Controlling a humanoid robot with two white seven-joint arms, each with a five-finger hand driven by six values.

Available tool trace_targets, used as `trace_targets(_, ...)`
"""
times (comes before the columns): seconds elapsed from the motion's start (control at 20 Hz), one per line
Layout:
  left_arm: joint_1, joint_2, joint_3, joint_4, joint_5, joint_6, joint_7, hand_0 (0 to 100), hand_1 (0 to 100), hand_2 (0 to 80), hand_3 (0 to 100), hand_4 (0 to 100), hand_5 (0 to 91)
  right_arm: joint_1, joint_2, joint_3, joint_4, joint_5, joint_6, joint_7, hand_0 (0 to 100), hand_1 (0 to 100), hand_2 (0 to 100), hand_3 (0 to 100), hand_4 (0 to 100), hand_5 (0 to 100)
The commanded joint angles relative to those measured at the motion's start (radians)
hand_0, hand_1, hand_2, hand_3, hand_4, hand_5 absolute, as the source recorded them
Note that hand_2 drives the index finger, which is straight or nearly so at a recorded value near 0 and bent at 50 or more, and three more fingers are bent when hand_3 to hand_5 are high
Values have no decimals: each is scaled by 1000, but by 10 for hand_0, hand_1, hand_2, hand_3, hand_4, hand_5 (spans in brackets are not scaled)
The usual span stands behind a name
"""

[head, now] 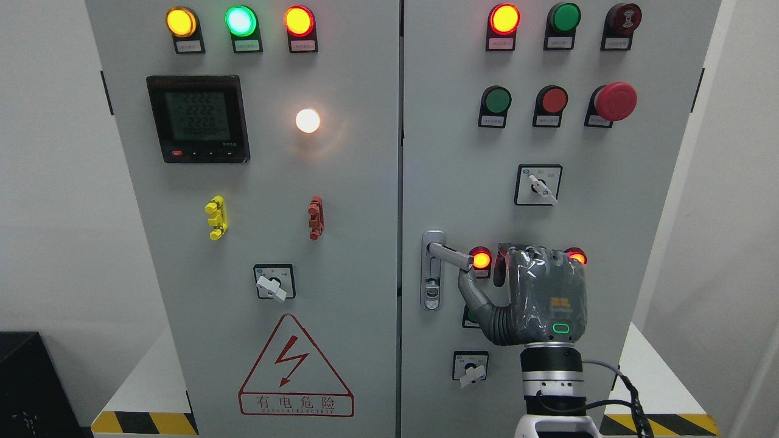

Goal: Release door handle
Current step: 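Open the right hand fingers to release the handle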

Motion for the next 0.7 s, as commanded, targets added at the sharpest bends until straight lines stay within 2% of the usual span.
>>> trace_targets(0.0, 0, 0, -21, -20, 0, 0, 0, 0, 0, 22, 92, 12, 0, 6, 0, 1, -6, 0, -3, -1, 419, 342, 837, 1000, 1000, 945)
trace_targets(0.3, 0, 0, -21, -20, 0, 0, 0, 0, 0, 22, 91, 12, 0, 38, 0, 9, -18, 0, -9, -1, 426, 337, 820, 1000, 996, 945)
trace_targets(0.5, 0, 0, -21, -20, 0, 0, 0, 0, 0, 22, 90, 12, 0, 113, -3, 12, -55, 2, -26, -3, 430, 336, 761, 1000, 981, 926)
trace_targets(0.6, 0, 0, -21, -20, 0, 0, 0, 0, 0, 22, 90, 12, 0, 156, -3, 10, -83, 2, -44, -6, 435, 329, 713, 1000, 904, 910)
trace_targets(0.65, 0, 0, -21, -20, 0, 0, 0, 0, 0, 22, 90, 12, 0, 170, -5, 10, -97, 2, -51, -6, 437, 326, 700, 1000, 899, 903)
